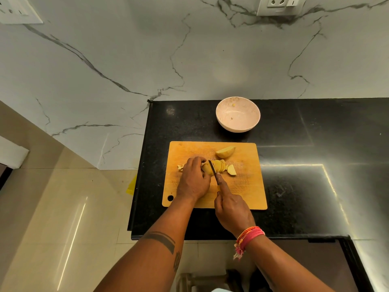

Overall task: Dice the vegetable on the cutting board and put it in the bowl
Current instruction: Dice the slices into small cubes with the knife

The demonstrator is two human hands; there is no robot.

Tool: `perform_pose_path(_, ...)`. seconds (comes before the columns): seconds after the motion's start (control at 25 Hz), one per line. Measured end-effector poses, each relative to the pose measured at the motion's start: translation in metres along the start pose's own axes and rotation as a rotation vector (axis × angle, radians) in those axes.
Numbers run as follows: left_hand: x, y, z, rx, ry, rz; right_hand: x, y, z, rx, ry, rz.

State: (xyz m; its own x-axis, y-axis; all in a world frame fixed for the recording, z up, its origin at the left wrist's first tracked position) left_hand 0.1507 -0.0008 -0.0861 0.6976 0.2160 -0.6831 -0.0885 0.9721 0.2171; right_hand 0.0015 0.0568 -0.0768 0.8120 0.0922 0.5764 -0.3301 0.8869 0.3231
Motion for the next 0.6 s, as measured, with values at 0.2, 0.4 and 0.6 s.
perform_pose_path(0.2,-0.0035,0.0004,-0.0057,-0.002,-0.071,0.042,-0.0005,-0.0024,0.0007,-0.004,-0.024,0.003)
perform_pose_path(0.4,-0.0040,-0.0015,-0.0058,-0.010,-0.069,0.009,-0.0069,-0.0054,0.0069,-0.037,-0.019,-0.020)
perform_pose_path(0.6,-0.0014,-0.0021,-0.0029,0.009,-0.069,0.006,0.0009,-0.0031,0.0051,-0.041,-0.001,-0.022)
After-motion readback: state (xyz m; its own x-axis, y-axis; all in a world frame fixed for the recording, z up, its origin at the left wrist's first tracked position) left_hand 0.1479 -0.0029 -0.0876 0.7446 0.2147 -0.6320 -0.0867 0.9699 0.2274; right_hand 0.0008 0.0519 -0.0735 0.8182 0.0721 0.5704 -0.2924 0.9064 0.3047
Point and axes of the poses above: each hand's wrist, its own y-axis away from the middle knuckle, its own z-axis out of the back of the hand, x = y × z, the point moved 7 cm from there along -y, towards the middle knuckle, and after that the axes turned 9 degrees about x, right-handed, at the moved point
